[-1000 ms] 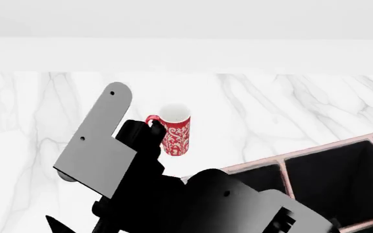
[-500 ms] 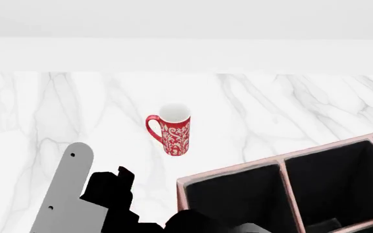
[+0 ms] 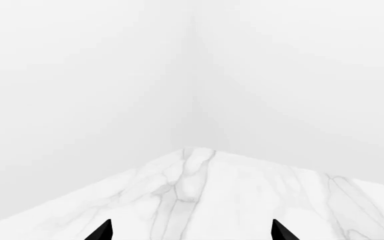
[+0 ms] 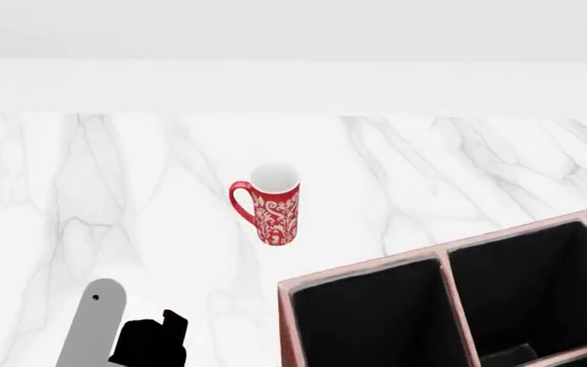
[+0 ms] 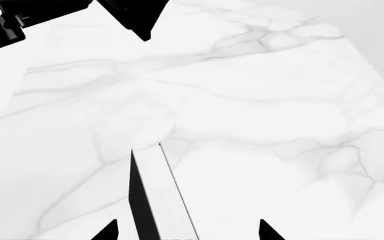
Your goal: Pick up the book and place it in the right compartment of the caddy.
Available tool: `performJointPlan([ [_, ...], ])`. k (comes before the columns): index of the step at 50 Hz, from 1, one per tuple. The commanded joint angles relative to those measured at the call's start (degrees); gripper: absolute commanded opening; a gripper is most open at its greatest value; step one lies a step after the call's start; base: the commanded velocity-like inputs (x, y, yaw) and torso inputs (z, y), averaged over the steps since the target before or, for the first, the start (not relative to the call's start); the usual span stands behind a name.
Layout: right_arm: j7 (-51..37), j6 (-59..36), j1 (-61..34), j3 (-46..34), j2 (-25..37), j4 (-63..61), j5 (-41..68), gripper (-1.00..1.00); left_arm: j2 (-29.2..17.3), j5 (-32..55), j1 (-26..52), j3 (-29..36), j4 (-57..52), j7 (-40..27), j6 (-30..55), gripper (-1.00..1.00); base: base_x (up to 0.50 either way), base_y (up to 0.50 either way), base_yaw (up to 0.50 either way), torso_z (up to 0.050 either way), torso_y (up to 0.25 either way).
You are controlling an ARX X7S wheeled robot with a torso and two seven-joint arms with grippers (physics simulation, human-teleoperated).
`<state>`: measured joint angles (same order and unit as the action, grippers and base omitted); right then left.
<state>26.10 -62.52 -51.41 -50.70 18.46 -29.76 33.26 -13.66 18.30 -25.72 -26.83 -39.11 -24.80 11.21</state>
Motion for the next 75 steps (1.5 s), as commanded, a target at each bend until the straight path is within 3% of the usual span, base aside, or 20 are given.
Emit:
performJointPlan([
  [1,1.3,4.4,1.5,-2.5,-0.5,4.0,-2.9,1.0,0.2,-0.9,0.3,-0.2,0.6,0.5,-0.2,1.0,0.0,0.0,0.0,0.0,0.0],
  [23,1.1,5.8,2.3,-5.5,-1.9,4.9,-3.6,1.0,-0.2,-0.9,0.5,0.5,1.1,0.2,-0.3,1.0,0.0,0.0,0.0,0.0,0.0],
  [75,5.1,18.3,4.6,-10.5,-4.9,24.3,-8.4,1.0,-0.8,-0.7,-0.4,0.9,1.1,-0.3,-1.2,1.0,0.0,0.0,0.0,0.0,0.0],
])
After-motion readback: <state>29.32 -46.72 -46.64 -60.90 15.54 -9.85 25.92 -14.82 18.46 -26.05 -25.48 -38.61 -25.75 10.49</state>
